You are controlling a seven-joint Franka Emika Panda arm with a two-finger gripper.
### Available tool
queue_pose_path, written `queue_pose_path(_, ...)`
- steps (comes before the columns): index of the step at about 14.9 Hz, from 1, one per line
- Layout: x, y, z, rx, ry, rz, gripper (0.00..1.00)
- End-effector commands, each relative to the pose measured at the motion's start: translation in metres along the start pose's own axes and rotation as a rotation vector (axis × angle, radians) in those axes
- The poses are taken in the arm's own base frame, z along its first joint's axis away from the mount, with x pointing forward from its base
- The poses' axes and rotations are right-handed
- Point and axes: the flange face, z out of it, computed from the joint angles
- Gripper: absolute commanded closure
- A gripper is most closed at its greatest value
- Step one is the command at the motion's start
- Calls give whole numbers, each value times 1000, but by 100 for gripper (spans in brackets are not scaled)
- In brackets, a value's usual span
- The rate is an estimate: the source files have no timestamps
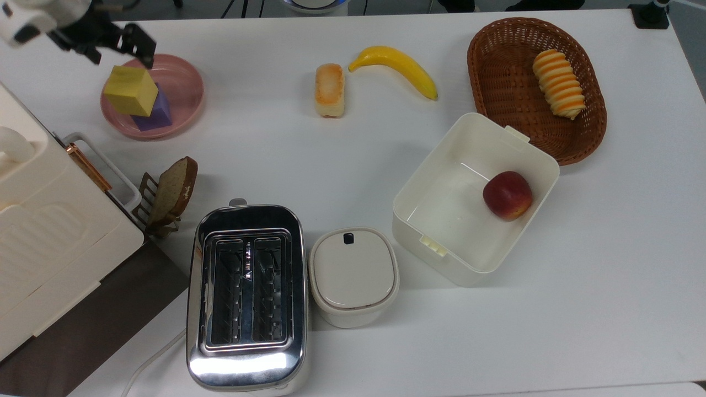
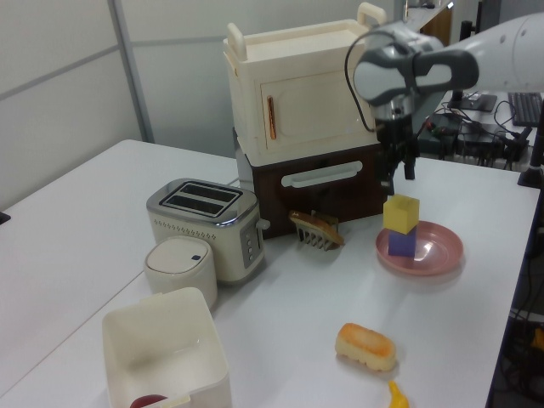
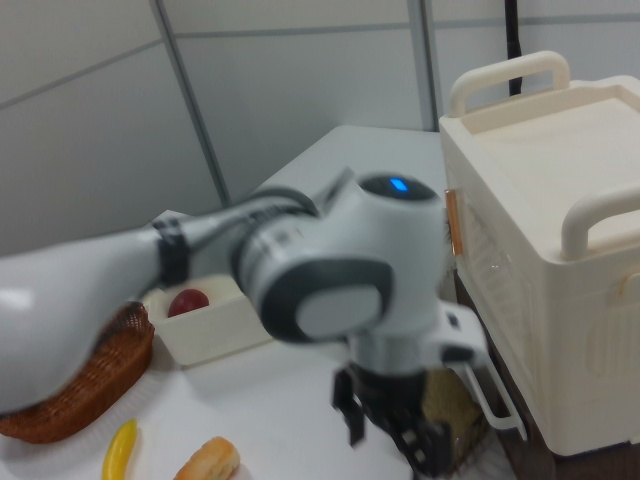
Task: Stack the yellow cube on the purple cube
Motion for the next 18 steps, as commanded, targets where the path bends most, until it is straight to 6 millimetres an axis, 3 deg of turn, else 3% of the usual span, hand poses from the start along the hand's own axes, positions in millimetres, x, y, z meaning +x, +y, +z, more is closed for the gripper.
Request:
queue_pose_path(1, -19, -65, -48, -11, 3, -67, 0)
queue_pose_path(5, -26, -180, -84, -41, 29, -67, 0)
queue_pose_path(8, -25, -255, -84, -48, 47, -59, 0)
queue_pose_path(12, -21, -305, -83, -56, 99, -120, 0)
queue_pose_path(18, -20, -323, -75, -77, 87, -71, 0)
